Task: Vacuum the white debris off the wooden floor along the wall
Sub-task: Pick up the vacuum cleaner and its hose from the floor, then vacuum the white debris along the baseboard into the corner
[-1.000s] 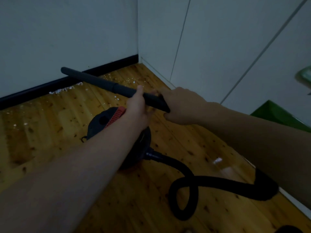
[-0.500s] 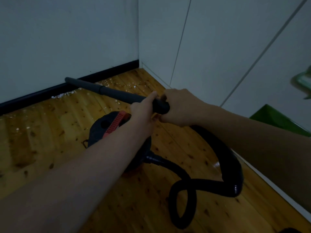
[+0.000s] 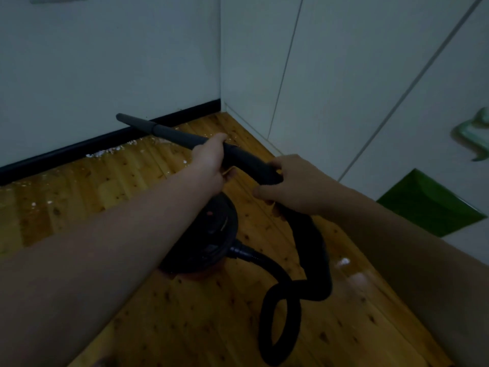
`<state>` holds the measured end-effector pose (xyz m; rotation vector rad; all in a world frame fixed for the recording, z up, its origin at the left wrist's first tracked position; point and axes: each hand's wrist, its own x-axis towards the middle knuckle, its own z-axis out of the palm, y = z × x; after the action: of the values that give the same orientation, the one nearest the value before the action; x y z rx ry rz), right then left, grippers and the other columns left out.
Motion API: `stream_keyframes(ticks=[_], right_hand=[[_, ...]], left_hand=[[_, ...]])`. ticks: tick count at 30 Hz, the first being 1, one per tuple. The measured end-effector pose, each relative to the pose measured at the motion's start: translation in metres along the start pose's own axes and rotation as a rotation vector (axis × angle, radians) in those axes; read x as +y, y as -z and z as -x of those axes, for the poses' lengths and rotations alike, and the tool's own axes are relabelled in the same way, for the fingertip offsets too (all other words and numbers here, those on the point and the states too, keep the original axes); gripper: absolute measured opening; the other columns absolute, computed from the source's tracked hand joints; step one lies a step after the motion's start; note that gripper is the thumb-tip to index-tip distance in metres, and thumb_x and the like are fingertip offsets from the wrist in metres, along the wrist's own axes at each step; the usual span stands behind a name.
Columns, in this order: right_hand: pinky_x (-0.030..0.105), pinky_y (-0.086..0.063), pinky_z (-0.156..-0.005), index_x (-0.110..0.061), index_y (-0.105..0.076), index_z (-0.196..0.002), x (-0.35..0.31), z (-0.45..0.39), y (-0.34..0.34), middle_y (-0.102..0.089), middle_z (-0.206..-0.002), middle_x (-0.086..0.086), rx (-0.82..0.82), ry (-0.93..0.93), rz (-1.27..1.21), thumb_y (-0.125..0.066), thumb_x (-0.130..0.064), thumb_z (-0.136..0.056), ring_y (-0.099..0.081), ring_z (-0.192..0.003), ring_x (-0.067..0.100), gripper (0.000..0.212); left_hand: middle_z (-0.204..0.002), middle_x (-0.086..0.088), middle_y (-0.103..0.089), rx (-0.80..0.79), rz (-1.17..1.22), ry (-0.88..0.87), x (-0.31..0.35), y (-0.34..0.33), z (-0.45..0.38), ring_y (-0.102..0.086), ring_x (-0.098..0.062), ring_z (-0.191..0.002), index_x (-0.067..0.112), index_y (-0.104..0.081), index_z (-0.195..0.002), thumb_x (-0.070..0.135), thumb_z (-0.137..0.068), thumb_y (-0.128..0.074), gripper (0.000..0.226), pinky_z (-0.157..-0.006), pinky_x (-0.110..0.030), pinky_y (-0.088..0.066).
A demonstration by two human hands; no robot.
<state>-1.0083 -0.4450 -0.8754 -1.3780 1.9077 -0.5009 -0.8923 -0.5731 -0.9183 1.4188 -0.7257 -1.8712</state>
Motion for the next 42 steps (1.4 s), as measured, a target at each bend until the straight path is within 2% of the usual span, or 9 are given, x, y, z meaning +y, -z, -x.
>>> stream_keyframes(ticks=[6,10,12,15,18,20,25,33,42], right_hand=[[0.044,-0.062,-0.063,-0.016,-0.060,-0.101,0.018,0.016,-0.025,-0.066,-0.060,0.006,0.036,0.076,-0.223,-0.070,-0.027,-0.100,-0.065,-0.052,0.025,0.015],[0.033,-0.054,-0.050,-0.015,-0.061,-0.111,0.020,0.010,-0.040,-0.062,-0.067,0.005,0.179,0.096,-0.149,-0.069,-0.035,-0.099,-0.059,-0.047,0.015,0.024],[0.031,-0.053,-0.051,-0.016,-0.063,-0.109,0.021,0.006,-0.044,-0.062,-0.070,0.003,0.215,0.082,-0.122,-0.069,-0.038,-0.098,-0.058,-0.050,0.013,0.026],[0.023,-0.045,-0.047,-0.018,-0.060,-0.088,0.023,-0.004,-0.052,-0.059,-0.066,-0.002,0.259,0.073,-0.101,-0.071,-0.038,-0.096,-0.056,-0.049,0.009,0.024],[0.018,-0.038,-0.044,-0.015,-0.057,-0.080,0.022,-0.014,-0.059,-0.057,-0.065,-0.004,0.286,0.051,-0.055,-0.071,-0.034,-0.094,-0.053,-0.050,0.007,0.027],[0.021,-0.039,-0.045,-0.012,-0.058,-0.080,0.021,-0.020,-0.064,-0.056,-0.064,-0.002,0.294,0.040,-0.038,-0.071,-0.030,-0.093,-0.053,-0.051,0.012,0.026],[0.032,-0.048,-0.051,-0.013,-0.054,-0.075,0.022,-0.031,-0.069,-0.057,-0.067,0.003,0.292,0.003,-0.079,-0.069,-0.024,-0.089,-0.055,-0.054,0.017,0.023],[0.026,-0.043,-0.047,-0.018,-0.051,-0.070,0.024,-0.042,-0.070,-0.056,-0.063,-0.002,0.297,-0.007,-0.042,-0.069,-0.025,-0.088,-0.054,-0.050,0.014,0.027],[0.031,-0.047,-0.053,-0.014,-0.049,-0.073,0.022,-0.044,-0.072,-0.053,-0.063,0.000,0.291,0.009,-0.072,-0.068,-0.019,-0.088,-0.053,-0.053,0.017,0.025]], left_hand=[[-0.101,-0.008,-0.062,-0.017,-0.041,-0.029,0.008,0.008,-0.012,-0.061,-0.021,-0.079,0.019,-0.050,-0.132,0.034,-0.101,-0.061,0.036,-0.057,-0.030,-0.047],[-0.087,-0.005,-0.066,-0.063,-0.262,-0.120,-0.003,0.027,-0.014,-0.063,-0.019,-0.066,0.018,-0.057,-0.114,0.055,-0.101,-0.051,0.040,-0.061,-0.031,-0.049],[-0.095,-0.005,-0.070,-0.003,-0.508,-0.280,-0.015,0.047,-0.021,-0.068,-0.023,-0.084,0.019,-0.060,-0.116,0.066,-0.101,-0.038,0.054,-0.081,-0.041,-0.056],[-0.122,-0.012,-0.064,0.220,-1.196,-0.499,-0.035,0.078,-0.034,-0.057,-0.034,-0.119,0.018,-0.063,-0.121,0.060,-0.100,-0.035,0.054,-0.102,-0.053,-0.046],[-0.152,-0.018,-0.041,0.259,-1.553,-0.329,-0.053,0.090,-0.039,-0.032,-0.041,-0.144,0.013,-0.045,-0.146,0.057,-0.098,-0.054,0.065,-0.114,-0.060,-0.028],[-0.153,-0.019,-0.042,0.200,-1.548,-0.217,-0.063,0.092,-0.042,-0.039,-0.042,-0.142,0.010,-0.032,-0.152,0.061,-0.094,-0.062,0.083,-0.113,-0.059,-0.033],[-0.134,-0.017,-0.059,0.226,-1.516,-0.300,-0.068,0.090,-0.052,-0.060,-0.038,-0.123,0.009,-0.033,-0.143,0.058,-0.083,-0.080,0.090,-0.091,-0.049,-0.052],[-0.126,-0.013,-0.065,0.217,-1.517,-0.288,-0.066,0.093,-0.059,-0.065,-0.036,-0.116,0.013,-0.035,-0.139,0.064,-0.070,-0.087,0.101,-0.081,-0.045,-0.053],[-0.125,-0.014,-0.065,0.232,-1.511,-0.290,-0.068,0.092,-0.059,-0.064,-0.036,-0.117,0.012,-0.035,-0.139,0.066,-0.065,-0.089,0.107,-0.075,-0.042,-0.047]])
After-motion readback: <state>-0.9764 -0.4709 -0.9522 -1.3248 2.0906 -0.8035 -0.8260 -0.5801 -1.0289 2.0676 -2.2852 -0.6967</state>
